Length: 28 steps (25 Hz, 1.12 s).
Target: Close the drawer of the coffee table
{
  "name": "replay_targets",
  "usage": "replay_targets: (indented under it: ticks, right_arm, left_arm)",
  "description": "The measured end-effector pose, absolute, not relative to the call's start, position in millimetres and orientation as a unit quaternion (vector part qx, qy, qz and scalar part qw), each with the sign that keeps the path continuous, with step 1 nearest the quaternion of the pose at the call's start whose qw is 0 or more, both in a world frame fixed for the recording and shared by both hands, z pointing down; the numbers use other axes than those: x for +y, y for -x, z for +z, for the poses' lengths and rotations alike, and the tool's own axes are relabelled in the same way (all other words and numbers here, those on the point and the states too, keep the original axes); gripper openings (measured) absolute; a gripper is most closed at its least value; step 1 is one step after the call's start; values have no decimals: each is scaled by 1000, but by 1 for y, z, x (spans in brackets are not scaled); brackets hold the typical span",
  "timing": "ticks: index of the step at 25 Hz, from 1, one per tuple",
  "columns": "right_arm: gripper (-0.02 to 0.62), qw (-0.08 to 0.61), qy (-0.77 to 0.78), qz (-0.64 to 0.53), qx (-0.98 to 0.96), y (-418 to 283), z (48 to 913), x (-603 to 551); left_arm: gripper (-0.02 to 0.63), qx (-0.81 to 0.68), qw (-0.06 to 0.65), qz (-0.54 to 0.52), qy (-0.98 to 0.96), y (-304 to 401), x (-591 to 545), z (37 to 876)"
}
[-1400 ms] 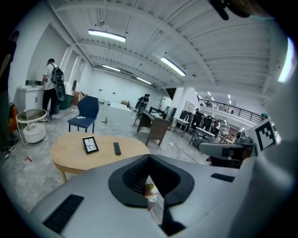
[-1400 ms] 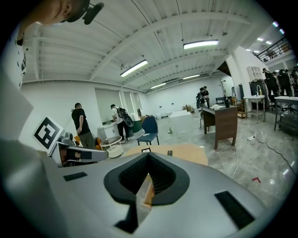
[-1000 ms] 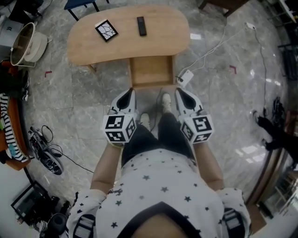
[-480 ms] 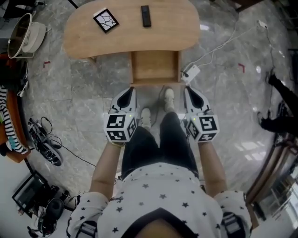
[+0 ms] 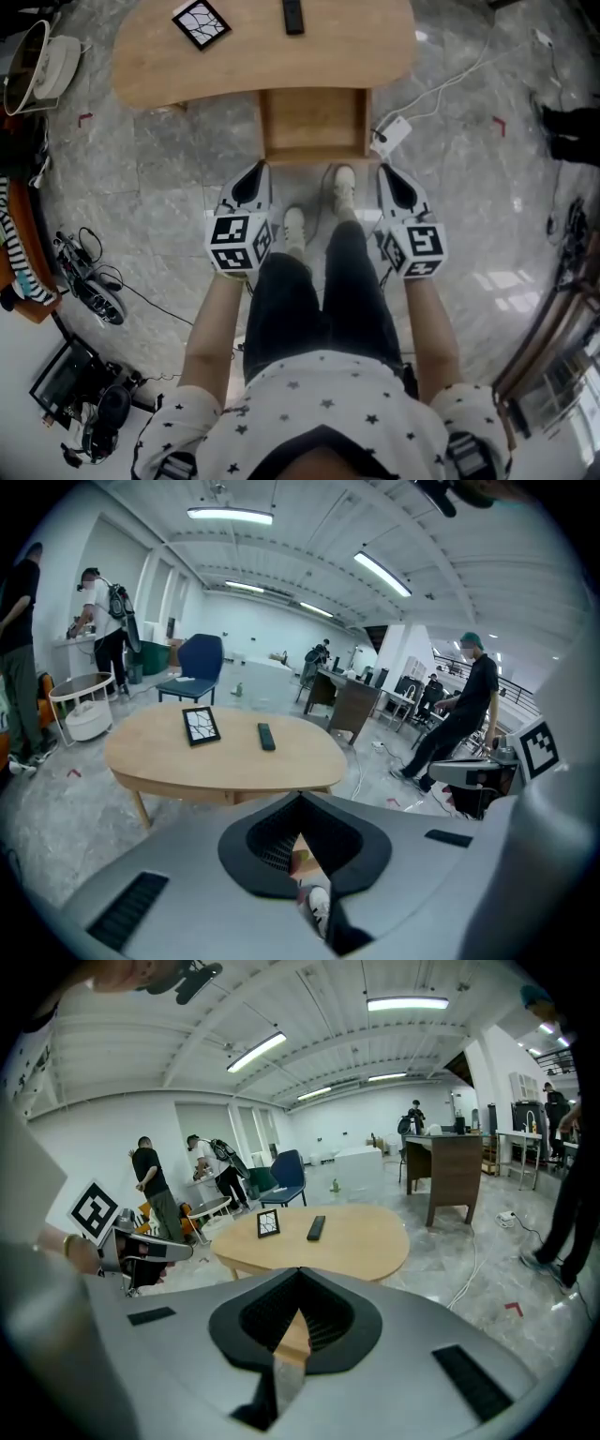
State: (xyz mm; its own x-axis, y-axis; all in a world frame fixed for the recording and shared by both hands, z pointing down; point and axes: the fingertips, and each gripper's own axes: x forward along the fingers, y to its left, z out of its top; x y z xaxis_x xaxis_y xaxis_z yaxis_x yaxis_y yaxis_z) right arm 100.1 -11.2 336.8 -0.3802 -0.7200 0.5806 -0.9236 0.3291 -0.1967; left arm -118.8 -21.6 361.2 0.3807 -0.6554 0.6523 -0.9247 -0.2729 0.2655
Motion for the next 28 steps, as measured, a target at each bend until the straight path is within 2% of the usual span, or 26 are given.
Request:
replay_targets:
  ticks: [28]
  right_arm:
    - [8, 270, -518, 296, -756, -143, 533, -12]
  left_arm:
    - [9, -514, 359, 270, -731, 147, -15, 552]
